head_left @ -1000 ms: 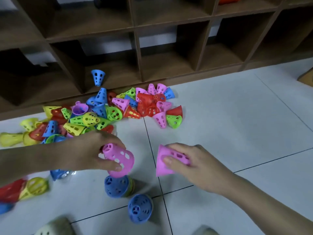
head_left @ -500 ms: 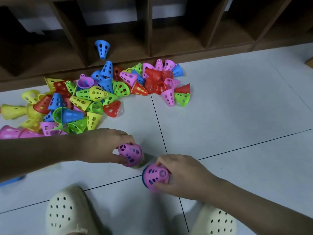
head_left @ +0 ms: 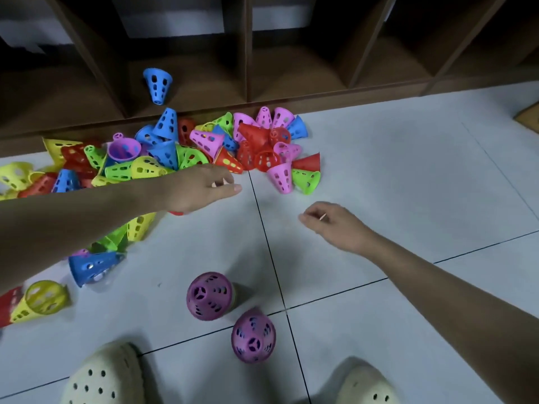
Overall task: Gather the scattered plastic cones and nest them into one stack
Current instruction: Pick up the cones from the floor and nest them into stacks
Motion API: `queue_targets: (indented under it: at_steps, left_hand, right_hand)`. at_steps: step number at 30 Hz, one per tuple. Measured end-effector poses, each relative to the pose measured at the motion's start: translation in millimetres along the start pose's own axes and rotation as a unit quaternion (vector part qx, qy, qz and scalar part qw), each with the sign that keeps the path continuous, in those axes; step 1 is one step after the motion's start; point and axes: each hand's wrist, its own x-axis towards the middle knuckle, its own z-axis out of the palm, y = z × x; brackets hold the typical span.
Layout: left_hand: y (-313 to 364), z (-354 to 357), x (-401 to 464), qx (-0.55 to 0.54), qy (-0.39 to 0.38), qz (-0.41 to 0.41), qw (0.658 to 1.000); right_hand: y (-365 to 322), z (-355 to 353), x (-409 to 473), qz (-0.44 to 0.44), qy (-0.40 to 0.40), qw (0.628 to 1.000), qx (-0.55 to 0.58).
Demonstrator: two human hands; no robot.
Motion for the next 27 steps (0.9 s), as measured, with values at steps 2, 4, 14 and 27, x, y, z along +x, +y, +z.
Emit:
queue_targets:
  at_steps: [2,4,14,27]
  left_hand:
    - [-2.2,8.7,33.1,0.064,0.022,0.043,0.997]
    - [-2.3,19.5,64.9,0.118,0.039,0.104,0.987]
    - [22.5,64.4,173.6,0.207,-0.052,0.093,0.973]
    - [-35.1,89.9,156.4,0.254,0.019,0.129,0.958]
  right_hand:
    - [22.9,-13.8,31.9,0.043,0.061,0.996,-0.039]
    - [39.5,-23.9,57.2,0.084,0.068,0.990,-0.093]
    - [37.6,-12.8,129.7,0.036,0.062,0.984,-0.166]
    - [44.5,-1.4,121.0,0.168,-0.014,0.948,-0.270]
